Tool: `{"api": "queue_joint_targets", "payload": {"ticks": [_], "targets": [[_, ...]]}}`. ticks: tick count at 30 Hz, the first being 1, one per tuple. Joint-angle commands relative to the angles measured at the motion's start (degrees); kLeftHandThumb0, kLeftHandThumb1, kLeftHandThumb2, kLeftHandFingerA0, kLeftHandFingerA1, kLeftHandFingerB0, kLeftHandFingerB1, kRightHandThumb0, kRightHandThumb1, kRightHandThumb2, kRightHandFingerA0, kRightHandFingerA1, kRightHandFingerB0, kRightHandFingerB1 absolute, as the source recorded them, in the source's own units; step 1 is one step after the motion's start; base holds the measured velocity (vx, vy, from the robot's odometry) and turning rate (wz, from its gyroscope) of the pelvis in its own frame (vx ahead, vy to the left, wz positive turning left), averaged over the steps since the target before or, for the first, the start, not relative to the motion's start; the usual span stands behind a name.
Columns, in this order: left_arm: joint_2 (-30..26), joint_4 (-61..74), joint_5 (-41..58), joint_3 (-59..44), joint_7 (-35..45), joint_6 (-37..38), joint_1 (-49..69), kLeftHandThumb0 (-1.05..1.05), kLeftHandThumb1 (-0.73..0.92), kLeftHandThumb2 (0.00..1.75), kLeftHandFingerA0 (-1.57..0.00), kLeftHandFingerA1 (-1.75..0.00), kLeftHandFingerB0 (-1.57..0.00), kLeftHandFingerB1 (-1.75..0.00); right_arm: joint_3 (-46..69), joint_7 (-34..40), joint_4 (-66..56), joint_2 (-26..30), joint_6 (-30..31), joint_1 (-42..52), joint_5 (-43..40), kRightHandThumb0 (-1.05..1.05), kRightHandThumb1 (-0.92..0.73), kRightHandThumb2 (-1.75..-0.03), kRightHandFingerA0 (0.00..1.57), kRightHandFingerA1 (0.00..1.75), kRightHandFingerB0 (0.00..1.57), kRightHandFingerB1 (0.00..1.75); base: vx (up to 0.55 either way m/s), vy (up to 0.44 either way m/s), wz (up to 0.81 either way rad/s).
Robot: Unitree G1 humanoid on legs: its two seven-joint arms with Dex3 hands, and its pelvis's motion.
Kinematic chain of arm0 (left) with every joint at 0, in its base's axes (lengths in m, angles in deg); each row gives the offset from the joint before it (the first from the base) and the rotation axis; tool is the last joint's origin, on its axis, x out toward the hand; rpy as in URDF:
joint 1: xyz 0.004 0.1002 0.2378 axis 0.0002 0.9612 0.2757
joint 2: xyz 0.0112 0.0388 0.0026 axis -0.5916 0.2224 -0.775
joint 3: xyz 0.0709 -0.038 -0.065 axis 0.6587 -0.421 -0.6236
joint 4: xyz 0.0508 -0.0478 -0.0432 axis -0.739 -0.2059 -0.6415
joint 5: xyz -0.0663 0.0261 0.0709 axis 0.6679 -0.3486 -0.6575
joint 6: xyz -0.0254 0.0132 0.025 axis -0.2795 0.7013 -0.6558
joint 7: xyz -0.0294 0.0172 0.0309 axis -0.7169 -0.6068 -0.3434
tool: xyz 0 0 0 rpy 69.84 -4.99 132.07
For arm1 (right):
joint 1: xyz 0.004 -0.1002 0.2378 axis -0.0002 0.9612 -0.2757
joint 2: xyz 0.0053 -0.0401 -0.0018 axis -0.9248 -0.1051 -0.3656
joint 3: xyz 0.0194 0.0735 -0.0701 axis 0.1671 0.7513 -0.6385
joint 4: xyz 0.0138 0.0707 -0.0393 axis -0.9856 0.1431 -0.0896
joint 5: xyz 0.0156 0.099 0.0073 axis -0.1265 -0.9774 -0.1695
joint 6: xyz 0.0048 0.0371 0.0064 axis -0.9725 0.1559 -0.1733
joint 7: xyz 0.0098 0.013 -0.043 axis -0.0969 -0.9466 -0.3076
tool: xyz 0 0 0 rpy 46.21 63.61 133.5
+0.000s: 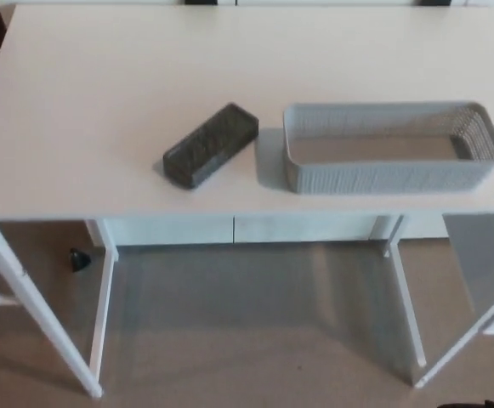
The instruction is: The robot walks towards a desk on which an eraser is kept on the left hand side and a container is kept on the right hand side. The robot picks up the eraser using its left hand and places it in the container.
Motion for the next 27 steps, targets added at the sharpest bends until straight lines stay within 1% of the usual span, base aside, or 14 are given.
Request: {"api": "queue_joint_targets", "payload": {"ticks": [1, 3, 7, 10, 13, 15, 17, 19, 22, 27], "targets": [[-1.54, -1.51, -3.58, 1.98, -0.89, 4.56, 1.22, -0.43, 0.60, 0.58, -0.44, -0.35, -0.31, -0.31, 0.28, 0.24, 0.38, 0.44, -0.61, 0.68, -0.61, -0.02, -0.40, -0.52, 0.72, 0.59, 0.54, 0.54, 0.17, 0.041, 0.10], [-2.13, -1.55, -3.81, 2.73, -0.46, 4.64, 1.73, -0.45, 0.61, 0.60, -0.44, -0.34, -0.31, -0.31, 0.19, 0.15, 0.58, 0.39, -0.58, 0.84, -0.63, -0.02, -0.40, -0.52, 0.72, 0.59, 0.53, 0.54, 0.21, -0.035, 0.09], [-4.25, -4.20, -6.93, 5.15, -1.37, 8.08, 1.83, -0.49, 0.60, 0.58, -0.48, -0.35, -0.31, -0.31, -0.14, -0.06, 0.46, 0.31, -1.07, 1.44, -0.62, 0.01, -0.40, -0.52, 0.72, 0.60, 0.53, 0.54, 0.19, -0.163, 0.12], [-4.91, -6.44, -7.44, 6.09, -1.99, 10.15, 1.27, -0.50, 0.58, 0.58, -0.51, -0.36, -0.34, -0.31, -0.16, -0.50, 0.65, 0.34, -0.90, 1.52, -1.05, 0.02, -0.40, -0.52, 0.71, 0.60, 0.52, 0.54, 0.24, -0.228, -0.02], [-5.19, -5.27, -7.65, 6.78, -2.19, 9.89, 1.78, -0.50, 0.58, 0.58, -0.52, -0.36, -0.34, -0.32, -0.26, -0.37, 1.38, 0.66, -0.84, 1.20, -0.65, -0.01, -0.39, -0.52, 0.72, 0.59, 0.54, 0.53, 0.15, -0.147, -0.02], [-5.39, -4.88, -7.90, 7.04, -2.21, 10.09, 1.94, -0.51, 0.59, 0.58, -0.51, -0.36, -0.33, -0.31, -0.23, -0.63, 2.12, 0.69, -1.88, 1.00, -0.88, 0.00, -0.39, -0.52, 0.73, 0.60, 0.54, 0.54, 0.09, -0.033, -0.04], [-5.43, -5.29, -7.91, 7.18, -2.24, 10.22, 1.67, -0.50, 0.58, 0.58, -0.52, -0.36, -0.34, -0.32, -0.36, -0.16, 1.36, 0.72, -1.21, 1.31, -0.41, 0.00, -0.39, -0.51, 0.74, 0.59, 0.56, 0.54, 0.09, 0.050, -0.12], [-5.69, -5.83, -8.10, 7.32, -2.20, 10.63, 1.41, -0.50, 0.58, 0.58, -0.53, -0.36, -0.34, -0.32, -0.36, -0.42, 1.05, 0.71, -1.32, 1.47, -0.68, 0.00, -0.39, -0.52, 0.75, 0.60, 0.55, 0.54, 0.07, 0.129, -0.14], [-5.82, -5.84, -8.61, 7.53, -2.66, 10.06, 1.00, -0.51, 0.58, 0.58, -0.53, -0.37, -0.35, -0.32, -0.25, -0.57, 1.84, 0.64, -1.69, 0.88, -0.99, 0.01, -0.39, -0.52, 0.75, 0.60, 0.54, 0.54, 0.04, 0.232, -0.14], [-6.23, -6.29, -8.62, 7.96, -2.72, 10.91, 0.72, -0.49, 0.58, 0.58, -0.52, -0.36, -0.35, -0.32, -0.53, -0.83, 0.99, 0.87, -0.61, 0.94, -0.69, 0.02, -0.40, -0.52, 0.75, 0.60, 0.54, 0.54, 0.05, 0.213, -0.03]]}}
